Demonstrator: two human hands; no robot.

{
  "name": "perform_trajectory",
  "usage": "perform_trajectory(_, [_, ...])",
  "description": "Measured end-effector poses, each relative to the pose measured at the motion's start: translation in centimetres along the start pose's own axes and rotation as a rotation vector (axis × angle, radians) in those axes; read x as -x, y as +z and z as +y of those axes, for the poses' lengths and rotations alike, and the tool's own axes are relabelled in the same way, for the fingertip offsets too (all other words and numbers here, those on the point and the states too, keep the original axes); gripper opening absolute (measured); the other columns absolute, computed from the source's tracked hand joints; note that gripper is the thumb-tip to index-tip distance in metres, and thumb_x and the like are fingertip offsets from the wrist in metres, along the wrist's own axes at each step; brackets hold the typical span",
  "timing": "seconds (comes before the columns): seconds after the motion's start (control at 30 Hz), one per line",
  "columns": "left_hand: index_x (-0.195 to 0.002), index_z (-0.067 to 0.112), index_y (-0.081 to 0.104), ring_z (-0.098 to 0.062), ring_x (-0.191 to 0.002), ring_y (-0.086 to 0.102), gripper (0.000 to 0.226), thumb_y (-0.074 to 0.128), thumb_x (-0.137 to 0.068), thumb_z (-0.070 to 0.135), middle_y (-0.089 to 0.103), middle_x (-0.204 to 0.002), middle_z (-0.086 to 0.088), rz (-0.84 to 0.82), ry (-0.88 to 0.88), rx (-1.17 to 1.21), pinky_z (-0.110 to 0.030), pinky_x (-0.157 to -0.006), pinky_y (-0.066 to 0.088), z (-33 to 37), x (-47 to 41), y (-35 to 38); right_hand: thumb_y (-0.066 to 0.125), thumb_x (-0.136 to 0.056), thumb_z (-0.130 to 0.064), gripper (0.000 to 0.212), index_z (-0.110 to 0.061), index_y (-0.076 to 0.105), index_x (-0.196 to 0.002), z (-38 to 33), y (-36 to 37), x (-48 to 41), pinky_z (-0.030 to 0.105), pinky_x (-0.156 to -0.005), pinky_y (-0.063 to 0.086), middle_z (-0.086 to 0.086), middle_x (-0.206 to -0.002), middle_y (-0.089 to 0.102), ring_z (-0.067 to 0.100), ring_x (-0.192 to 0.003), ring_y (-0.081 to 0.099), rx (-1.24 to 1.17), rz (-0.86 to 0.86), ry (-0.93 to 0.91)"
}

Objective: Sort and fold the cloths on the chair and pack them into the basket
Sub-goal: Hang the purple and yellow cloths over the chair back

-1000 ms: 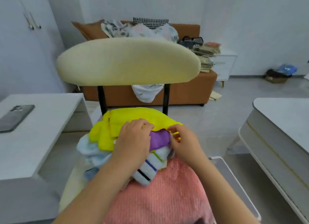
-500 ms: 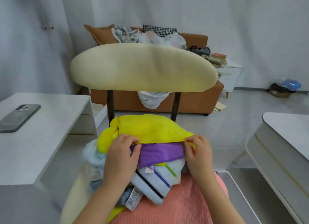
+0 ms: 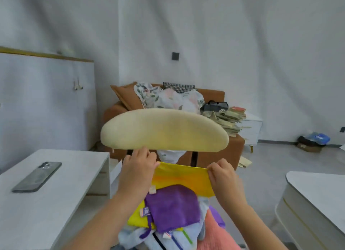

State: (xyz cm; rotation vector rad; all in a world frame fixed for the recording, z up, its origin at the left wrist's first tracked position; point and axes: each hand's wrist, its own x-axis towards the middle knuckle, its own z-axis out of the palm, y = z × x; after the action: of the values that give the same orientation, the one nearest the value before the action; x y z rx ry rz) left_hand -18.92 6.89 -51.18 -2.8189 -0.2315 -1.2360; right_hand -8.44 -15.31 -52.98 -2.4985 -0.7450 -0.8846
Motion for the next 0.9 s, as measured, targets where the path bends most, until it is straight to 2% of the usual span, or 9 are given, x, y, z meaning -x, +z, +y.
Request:
perform_trajectory(0.1, [-0.069, 0.012, 0.058, -0.025, -0.060, 0.048, 0.022, 0.079, -0.066, 0.007, 0.048, -0.070, -0.006, 0.046, 0.017, -0.109, -0.032, -0.050, 0.031, -0.2, -4.9, -4.1, 0.062, -0.089, -0.025, 0.012, -0.017, 0.069, -0.083, -1.9, -5.4, -4.5, 0.028, -0.043, 0.037, 0.002, -0.071, 0.059, 0.024, -0.058, 0.057, 0.089, 0.082, 0.022])
perform_trajectory(0.2, [-0.083, 0.013, 0.063, -0.024, -0.054, 0.052, 0.009, 0.061, -0.082, 0.004, 0.058, -0.065, -0.005, 0.107, -0.060, -0.082, -0.027, -0.047, 0.030, 0.2, -9.1, -8.8, 0.045, -0.098, -0.033, 0.023, -0.024, 0.065, -0.106, -4.1, -10.4, -8.7, 0.026, -0.046, 0.039, -0.001, -0.071, 0.067, 0.019, -0.062, 0.061, 0.031, 0.103, 0.121])
perform_trajectory(0.3, [-0.094, 0.020, 0.057, -0.024, -0.068, 0.060, 0.014, 0.044, -0.095, 0.015, 0.065, -0.076, -0.002, 0.139, -0.313, 0.233, -0.031, -0.056, 0.047, 0.9, -13.1, -11.4, 0.041, -0.099, -0.026, 0.026, -0.019, 0.061, -0.115, -5.8, -13.8, -12.1, 0.033, -0.055, 0.055, -0.003, -0.063, 0.067, 0.015, -0.057, 0.062, -0.209, 0.088, 0.190])
perform_trajectory(0.4, [-0.087, 0.024, 0.053, -0.025, -0.080, 0.063, 0.014, 0.042, -0.091, 0.015, 0.067, -0.088, -0.002, 0.048, -0.478, 0.563, -0.036, -0.070, 0.052, 1.2, -16.3, -11.3, 0.043, -0.098, -0.016, 0.021, -0.011, 0.061, -0.108, -6.6, -14.9, -14.7, 0.026, -0.049, 0.052, -0.002, -0.059, 0.067, 0.012, -0.049, 0.060, -0.503, 0.041, 0.277])
perform_trajectory(0.5, [-0.111, 0.019, 0.051, -0.026, -0.091, 0.058, 0.026, 0.041, -0.089, 0.011, 0.061, -0.108, -0.001, -0.065, -0.451, 0.686, -0.036, -0.077, 0.048, 1.0, -17.8, -9.1, 0.045, -0.095, -0.009, 0.020, -0.005, 0.060, -0.109, -5.8, -13.4, -16.7, 0.036, -0.061, 0.058, 0.005, -0.079, 0.070, 0.021, -0.062, 0.066, -0.727, 0.022, 0.347])
perform_trajectory(0.6, [-0.142, 0.021, 0.026, -0.026, -0.081, 0.058, 0.059, 0.043, -0.088, 0.009, 0.053, -0.103, 0.006, -0.260, -0.334, 0.738, -0.038, -0.060, 0.048, 0.6, -18.4, -5.2, 0.046, -0.094, -0.011, 0.041, -0.013, 0.043, -0.135, -4.4, -10.5, -18.0, 0.030, -0.056, 0.046, 0.009, -0.116, 0.062, 0.016, -0.060, 0.054, -0.526, -0.063, 0.196])
perform_trajectory(0.67, [-0.150, 0.026, 0.007, -0.026, -0.084, 0.057, 0.074, 0.044, -0.088, 0.010, 0.053, -0.122, -0.007, -0.369, -0.278, 0.681, -0.030, -0.050, 0.038, 0.4, -19.1, -2.3, 0.046, -0.094, -0.011, 0.059, -0.014, 0.021, -0.147, -3.5, -8.3, -18.7, 0.028, -0.054, 0.041, 0.013, -0.123, 0.053, 0.013, -0.061, 0.049, -0.410, -0.135, 0.105])
perform_trajectory(0.8, [-0.150, 0.024, -0.012, -0.031, -0.135, 0.034, 0.083, 0.042, -0.089, 0.010, 0.006, -0.159, -0.004, -0.431, -0.184, 0.461, -0.038, -0.086, 0.048, 0.6, -21.0, 2.9, 0.050, -0.093, -0.016, 0.078, -0.013, -0.001, -0.152, -0.6, -3.5, -20.6, 0.026, -0.064, 0.045, 0.010, -0.141, 0.038, 0.015, -0.084, 0.053, -0.244, -0.251, 0.033])
perform_trajectory(0.9, [-0.149, 0.017, -0.016, -0.028, -0.144, 0.014, 0.082, 0.042, -0.092, 0.014, -0.003, -0.160, -0.002, -0.380, -0.155, 0.262, -0.047, -0.110, 0.028, 0.7, -22.7, 5.9, 0.051, -0.093, -0.020, 0.082, -0.014, -0.005, -0.152, 1.3, -0.3, -22.1, 0.034, -0.088, 0.045, 0.011, -0.151, 0.028, 0.025, -0.118, 0.048, -0.162, -0.239, -0.009])
